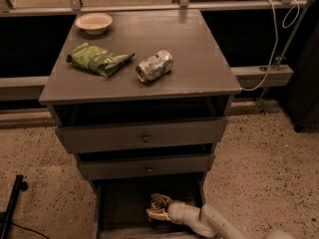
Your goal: Place orange can into bottom drawer
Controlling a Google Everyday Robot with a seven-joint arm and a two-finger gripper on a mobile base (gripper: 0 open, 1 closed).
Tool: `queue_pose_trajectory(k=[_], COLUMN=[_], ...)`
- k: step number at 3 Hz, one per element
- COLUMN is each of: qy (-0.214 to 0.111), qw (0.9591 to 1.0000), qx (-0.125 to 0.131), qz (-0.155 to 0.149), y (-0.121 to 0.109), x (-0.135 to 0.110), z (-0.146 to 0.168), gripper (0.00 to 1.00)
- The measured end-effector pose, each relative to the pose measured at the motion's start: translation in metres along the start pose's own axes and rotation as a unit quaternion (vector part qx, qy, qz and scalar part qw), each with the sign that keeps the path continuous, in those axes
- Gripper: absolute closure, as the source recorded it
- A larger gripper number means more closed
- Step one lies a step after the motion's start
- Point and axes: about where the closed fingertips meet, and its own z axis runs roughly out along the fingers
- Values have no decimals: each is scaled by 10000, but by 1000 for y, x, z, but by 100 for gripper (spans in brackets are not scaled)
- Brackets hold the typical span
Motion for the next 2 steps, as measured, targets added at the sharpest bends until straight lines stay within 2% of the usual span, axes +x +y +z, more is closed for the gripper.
queue_pose_trajectory(k=[1, 2], qy=[0, 0], qw=[10000, 10000], qx=[0, -1], qz=[0, 0], y=[0, 0], x=[0, 0], z=[0, 0], gripper=[3, 0])
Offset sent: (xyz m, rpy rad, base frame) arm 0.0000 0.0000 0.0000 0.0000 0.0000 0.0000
